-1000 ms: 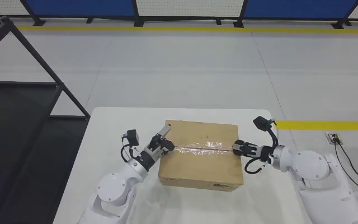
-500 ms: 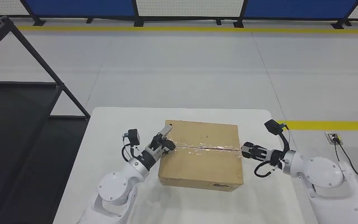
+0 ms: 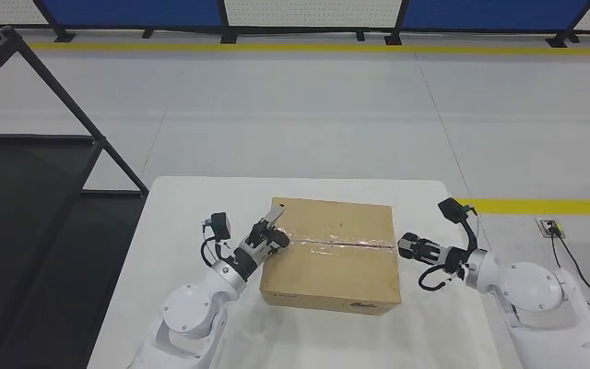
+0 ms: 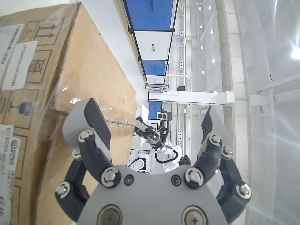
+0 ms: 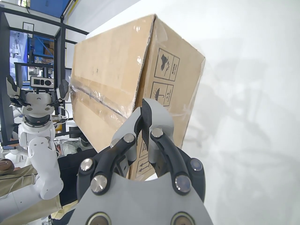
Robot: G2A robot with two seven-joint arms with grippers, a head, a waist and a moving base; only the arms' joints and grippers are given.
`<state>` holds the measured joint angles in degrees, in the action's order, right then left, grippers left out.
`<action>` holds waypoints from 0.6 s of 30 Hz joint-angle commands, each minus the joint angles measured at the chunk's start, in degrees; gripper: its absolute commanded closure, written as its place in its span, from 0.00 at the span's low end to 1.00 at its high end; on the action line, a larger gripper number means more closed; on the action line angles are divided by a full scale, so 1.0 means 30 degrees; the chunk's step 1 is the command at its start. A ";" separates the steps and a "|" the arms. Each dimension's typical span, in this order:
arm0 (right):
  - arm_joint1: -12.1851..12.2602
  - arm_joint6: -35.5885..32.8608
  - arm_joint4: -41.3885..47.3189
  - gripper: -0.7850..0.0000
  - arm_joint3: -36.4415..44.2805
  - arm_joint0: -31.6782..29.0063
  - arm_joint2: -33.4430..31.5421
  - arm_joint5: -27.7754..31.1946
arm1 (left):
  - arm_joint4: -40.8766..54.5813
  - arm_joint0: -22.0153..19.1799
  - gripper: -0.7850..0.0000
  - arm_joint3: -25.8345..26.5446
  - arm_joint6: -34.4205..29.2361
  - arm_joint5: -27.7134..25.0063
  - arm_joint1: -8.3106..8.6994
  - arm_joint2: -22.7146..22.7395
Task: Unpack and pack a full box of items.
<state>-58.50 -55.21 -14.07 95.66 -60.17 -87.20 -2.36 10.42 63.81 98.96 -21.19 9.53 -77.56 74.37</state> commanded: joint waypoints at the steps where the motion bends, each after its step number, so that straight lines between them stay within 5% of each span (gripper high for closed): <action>1: 0.0050 0.0817 -0.0196 1.00 0.1026 -0.0567 -0.0439 0.0161 | 0.0013 0.0047 0.00 0.0156 0.0143 -0.0144 0.0009 0.0077; 7: 0.0058 0.1424 0.0223 1.00 0.3680 -0.1355 -0.0084 0.1500 | 0.0829 0.0743 0.00 0.1400 0.1124 -0.1440 0.0064 0.1175; 11: -0.0155 0.1352 0.1576 1.00 0.2756 0.0120 0.1713 0.2881 | 0.1564 0.1780 0.00 0.2121 0.1926 -0.2513 0.0152 0.2546; 18: -0.0155 0.1352 0.1576 1.00 0.2756 0.0120 0.1713 0.2881 | 0.2523 0.3822 0.00 0.2588 0.2709 -0.3288 0.0288 0.4468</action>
<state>-58.97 -51.16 -9.34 103.93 -59.82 -82.09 6.28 17.98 74.90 106.74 -13.05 -0.38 -76.71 87.56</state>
